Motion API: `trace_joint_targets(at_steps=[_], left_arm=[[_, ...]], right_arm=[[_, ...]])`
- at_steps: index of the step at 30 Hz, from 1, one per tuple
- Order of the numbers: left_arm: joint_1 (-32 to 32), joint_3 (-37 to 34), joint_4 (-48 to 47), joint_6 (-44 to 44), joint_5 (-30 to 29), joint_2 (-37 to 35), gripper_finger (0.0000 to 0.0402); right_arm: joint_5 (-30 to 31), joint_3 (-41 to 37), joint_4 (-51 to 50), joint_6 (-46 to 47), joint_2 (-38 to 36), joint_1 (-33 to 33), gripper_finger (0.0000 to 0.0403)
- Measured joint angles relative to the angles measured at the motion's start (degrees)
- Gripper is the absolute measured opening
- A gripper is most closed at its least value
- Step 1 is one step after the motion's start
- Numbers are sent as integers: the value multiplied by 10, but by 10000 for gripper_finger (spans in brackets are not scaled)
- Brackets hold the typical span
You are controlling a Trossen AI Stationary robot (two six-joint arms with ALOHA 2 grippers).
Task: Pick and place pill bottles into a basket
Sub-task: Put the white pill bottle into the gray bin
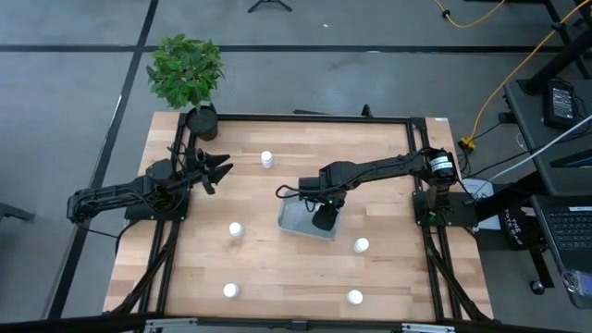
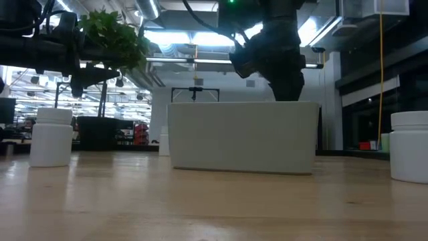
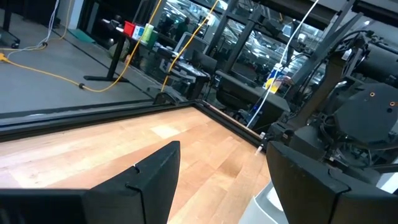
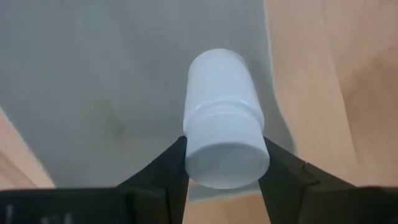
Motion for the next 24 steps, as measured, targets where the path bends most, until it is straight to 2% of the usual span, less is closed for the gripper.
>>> trace_joint_targets(at_steps=[11, 24], left_arm=[[0, 0, 1, 8, 0, 0, 233], [0, 0, 1, 8, 0, 0, 233]], right_arm=[[-48, 1, -43, -30, 46, 8, 156], [-52, 2, -43, -37, 52, 6, 169]])
